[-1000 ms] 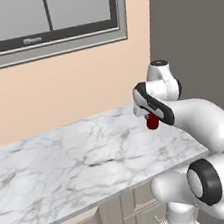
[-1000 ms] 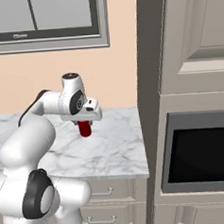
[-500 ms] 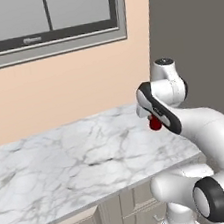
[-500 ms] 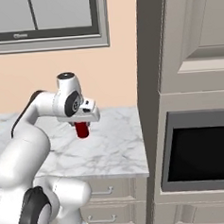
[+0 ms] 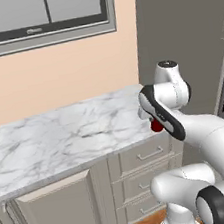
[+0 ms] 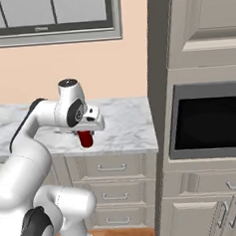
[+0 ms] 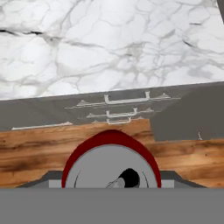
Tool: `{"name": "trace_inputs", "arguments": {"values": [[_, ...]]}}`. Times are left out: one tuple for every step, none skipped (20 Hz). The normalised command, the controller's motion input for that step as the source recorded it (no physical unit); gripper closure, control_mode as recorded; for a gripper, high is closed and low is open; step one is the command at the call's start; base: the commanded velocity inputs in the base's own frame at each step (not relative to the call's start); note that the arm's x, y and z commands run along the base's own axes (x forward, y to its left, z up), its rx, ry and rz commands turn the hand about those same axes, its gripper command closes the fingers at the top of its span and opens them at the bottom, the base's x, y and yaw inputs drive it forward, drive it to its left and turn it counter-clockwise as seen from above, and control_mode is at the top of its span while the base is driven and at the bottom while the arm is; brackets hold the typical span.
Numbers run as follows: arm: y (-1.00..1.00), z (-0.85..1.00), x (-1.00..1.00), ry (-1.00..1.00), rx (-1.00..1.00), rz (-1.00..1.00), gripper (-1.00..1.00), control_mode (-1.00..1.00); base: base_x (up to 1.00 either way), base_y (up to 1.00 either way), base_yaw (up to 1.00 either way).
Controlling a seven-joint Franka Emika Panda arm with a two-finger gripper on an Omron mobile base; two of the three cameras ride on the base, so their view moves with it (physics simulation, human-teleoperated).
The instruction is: Four empty soda cans are scattered around the kitchen. Gather all the cans and cluster them next to the stove for recycling.
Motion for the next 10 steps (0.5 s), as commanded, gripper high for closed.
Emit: {"name": "trace_inputs", "arguments": {"values": [[0.00,0.00,0.00,0.00,0.00,0.00,1.00,1.00,-0.93,0.42,0.05],[0.00,0.00,0.00,0.00,0.00,0.00,1.00,1.00,-0.86,0.49,0.08],[0.00,0.00,0.00,0.00,0.00,0.00,1.00,1.00,-0.80,0.59,0.09],[0.00,0.00,0.00,0.00,0.00,0.00,1.00,1.00,-0.71,0.67,0.10],[0.00,0.00,0.00,0.00,0.00,0.00,1.00,1.00,-0.68,0.73,0.12],[0.00,0.00,0.00,0.00,0.00,0.00,1.00,1.00,-0.61,0.81,0.13],[0.00,0.00,0.00,0.00,0.00,0.00,1.00,1.00,-0.54,0.89,0.15],[0.00,0.00,0.00,0.00,0.00,0.00,1.00,1.00,-0.51,0.87,0.19],[0.00,0.00,0.00,0.00,0.00,0.00,1.00,1.00,-0.47,0.90,0.23],[0.00,0.00,0.00,0.00,0.00,0.00,1.00,1.00,-0.39,0.85,0.28]]}}
